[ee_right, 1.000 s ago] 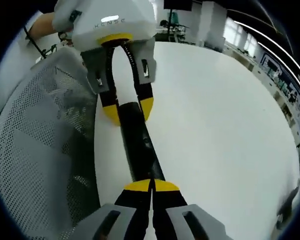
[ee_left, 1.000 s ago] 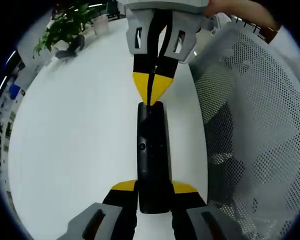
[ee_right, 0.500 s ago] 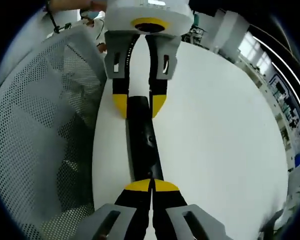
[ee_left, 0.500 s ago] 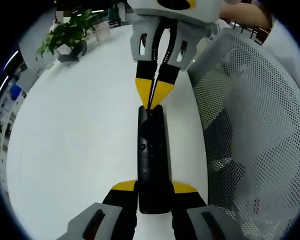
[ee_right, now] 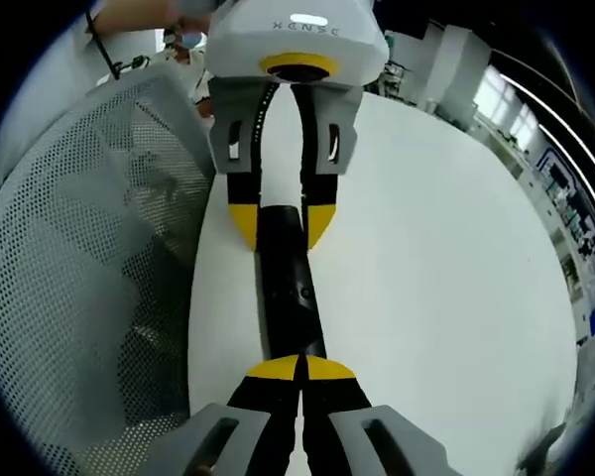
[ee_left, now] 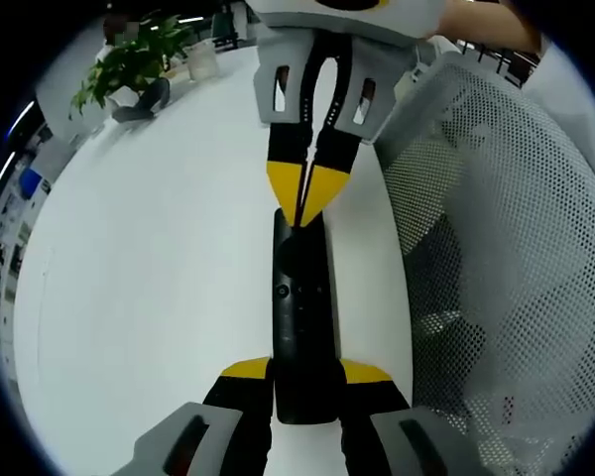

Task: Press the specified remote control buttons in sequence, fully releasing each button before pressing the next.

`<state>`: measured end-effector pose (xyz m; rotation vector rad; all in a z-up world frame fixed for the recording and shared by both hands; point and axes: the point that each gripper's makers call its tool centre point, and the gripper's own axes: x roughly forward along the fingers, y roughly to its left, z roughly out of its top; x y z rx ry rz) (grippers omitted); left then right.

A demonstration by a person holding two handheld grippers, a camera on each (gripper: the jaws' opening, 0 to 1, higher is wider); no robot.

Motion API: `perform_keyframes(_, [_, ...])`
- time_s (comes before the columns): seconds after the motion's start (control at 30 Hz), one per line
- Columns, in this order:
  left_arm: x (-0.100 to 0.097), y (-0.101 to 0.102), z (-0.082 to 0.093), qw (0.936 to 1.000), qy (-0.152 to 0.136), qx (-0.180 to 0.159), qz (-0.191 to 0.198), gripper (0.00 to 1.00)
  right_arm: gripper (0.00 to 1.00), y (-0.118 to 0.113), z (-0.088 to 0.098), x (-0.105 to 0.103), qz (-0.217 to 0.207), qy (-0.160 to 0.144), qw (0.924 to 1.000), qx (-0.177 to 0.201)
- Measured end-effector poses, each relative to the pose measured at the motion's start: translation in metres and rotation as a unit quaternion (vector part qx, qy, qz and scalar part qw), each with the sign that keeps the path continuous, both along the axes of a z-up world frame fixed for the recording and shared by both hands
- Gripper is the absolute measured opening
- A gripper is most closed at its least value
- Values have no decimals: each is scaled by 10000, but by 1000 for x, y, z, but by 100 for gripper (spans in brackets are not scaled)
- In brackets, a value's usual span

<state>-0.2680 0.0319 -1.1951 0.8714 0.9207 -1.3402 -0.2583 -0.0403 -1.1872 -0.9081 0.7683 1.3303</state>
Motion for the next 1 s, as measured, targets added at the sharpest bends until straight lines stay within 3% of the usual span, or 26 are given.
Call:
perform_keyframes(0.07, [0,0,0,10000,-11,20,0,23,0,-1,-1,0,220,-177,9995,-133])
perform_keyframes(0.23, [0,1,0,10000,-21,-57,-76,23,0,0,-1,0,297,-325,9988,-223])
perform_keyframes(0.43, [-1,0,1,10000,-12,-53,-15,23,0,2,3,1,-327,199,9989,285])
perform_keyframes(1.0, [0,-1,1,9997,-35,84,-219,23,0,13,-1,0,277,-206,9994,5])
